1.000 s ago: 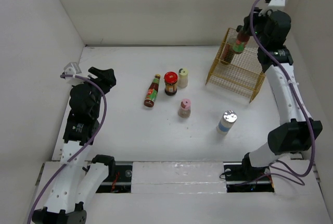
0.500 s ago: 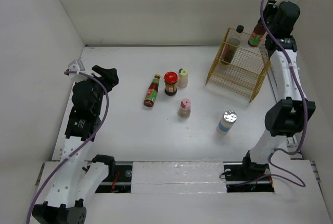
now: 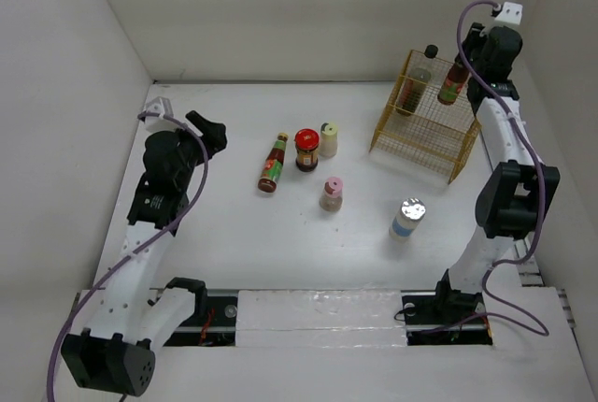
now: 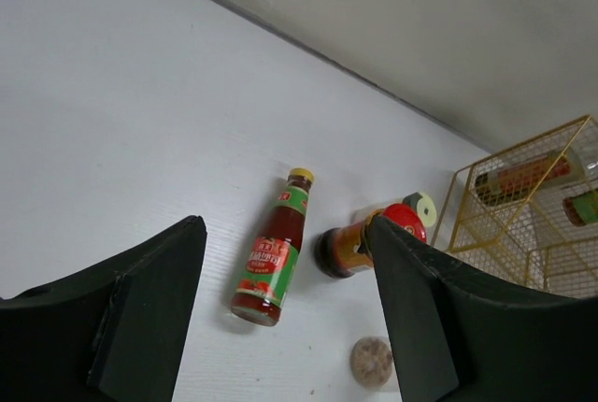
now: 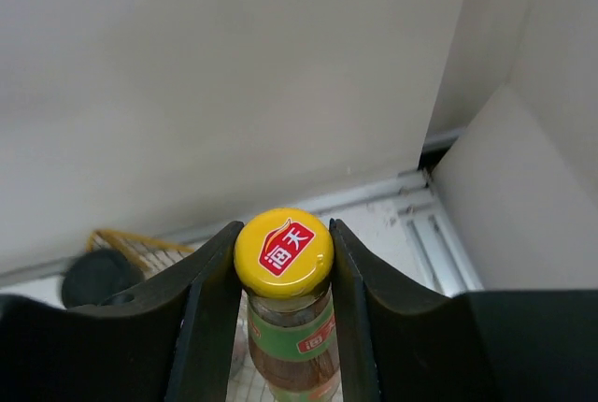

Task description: Organize the condiment bottles

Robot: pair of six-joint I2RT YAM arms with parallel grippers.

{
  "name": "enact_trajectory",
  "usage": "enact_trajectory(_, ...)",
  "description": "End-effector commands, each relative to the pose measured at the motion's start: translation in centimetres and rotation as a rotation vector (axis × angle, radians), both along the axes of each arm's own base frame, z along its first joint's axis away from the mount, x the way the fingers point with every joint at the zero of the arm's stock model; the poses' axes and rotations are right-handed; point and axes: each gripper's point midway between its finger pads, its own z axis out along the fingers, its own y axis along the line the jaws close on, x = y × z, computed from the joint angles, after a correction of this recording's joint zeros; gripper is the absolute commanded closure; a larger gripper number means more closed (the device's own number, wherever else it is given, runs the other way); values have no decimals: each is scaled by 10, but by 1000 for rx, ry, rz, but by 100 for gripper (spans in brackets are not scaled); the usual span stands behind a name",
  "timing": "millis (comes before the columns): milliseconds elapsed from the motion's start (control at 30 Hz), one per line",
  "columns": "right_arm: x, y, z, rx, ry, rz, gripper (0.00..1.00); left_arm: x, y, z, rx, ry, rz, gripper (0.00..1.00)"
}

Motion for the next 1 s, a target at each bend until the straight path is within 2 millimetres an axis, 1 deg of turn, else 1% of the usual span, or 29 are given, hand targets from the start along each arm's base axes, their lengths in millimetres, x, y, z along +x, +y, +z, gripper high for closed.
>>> enact_trajectory(0,-3,11,50,11,-211,20,89,12,-12,9,26,-8,-70,33)
enact_trajectory(33,0,15,26,18,-170,16,89,14,-12,6,28,9,-71,33)
enact_trajectory(67,0,12,12,19,-157,2,89,20,-15,0,38,31,-83,33)
enact_trajectory(100,1,18,12,20,-156,13,89,18,-17,-3,37,43,-97,33)
enact_trajectory(133,1,19,1,31,-142,13,89,24,-18,-8,39,63,-97,33)
enact_trajectory(167,3,19,-10,33,-122,12,89,25,-20,-16,47,90,-113,33)
enact_trajectory(200,3,23,-13,34,-120,12,89,26,-22,-18,46,103,-124,33)
enact_trajectory(233,3,28,-20,36,-108,21,89,29,-23,-26,48,125,-124,33)
enact_trajectory(267,3,26,-27,36,-107,7,89,31,-23,-29,50,136,-124,33)
enact_trajectory(300,3,32,-33,37,-96,16,89,32,-25,-27,47,134,-135,33)
enact_trajectory(333,4,30,-40,37,-88,5,89,36,-28,-31,45,148,-147,33)
enact_trajectory(367,4,37,-46,39,-77,17,89,37,-28,-35,46,159,-147,33)
enact_trajectory(400,4,35,-46,38,-78,8,89,38,-31,-38,42,168,-163,33)
enact_trajectory(433,3,35,-53,39,-62,8,87,38,-35,-41,37,178,-181,33)
enact_trajectory(467,4,39,-51,39,-71,6,85,41,-35,-49,39,200,-181,33)
enact_trajectory(500,3,39,-59,50,-59,6,76,43,-35,-50,40,211,-181,33)
enact_trajectory(533,2,39,-64,51,-48,5,69,42,-37,-57,38,234,-192,33)
enact_trajectory(567,2,39,-64,51,-48,5,63,44,-39,-57,44,236,-203,35)
enact_trajectory(600,2,40,-64,61,-50,5,53,47,-39,-64,45,262,-203,35)
enact_trajectory(667,-1,40,-63,72,-52,5,41,48,-42,-76,44,299,-215,35)
enact_trajectory(700,-4,40,-55,71,-67,5,36,54,-43,-79,44,311,-215,35)
enact_trajectory(733,-8,41,-44,80,-89,6,26,54,-43,-89,46,343,-215,35)
enact_trajectory(767,-10,41,-40,80,-91,6,22,56,-43,-91,47,357,-215,35)
enact_trajectory(800,-12,43,-33,89,-105,15,19,60,-48,-90,57,354,-231,35)
enact_trajectory(833,-15,46,-29,89,-103,29,11,64,-54,-101,71,388,-232,35)
enact_trajectory(867,-21,46,-19,98,-115,30,10,68,-58,-104,99,399,-233,35)
enact_trajectory(900,-24,48,-14,98,-118,41,7,71,-55,-111,149,431,-196,35)
enact_trajectory(933,-27,52,-10,108,-122,56,7,82,-68,-118,205,452,-223,33)
enact_trajectory(967,-32,54,-5,108,-124,67,6,87,-71,-124,234,475,-226,33)
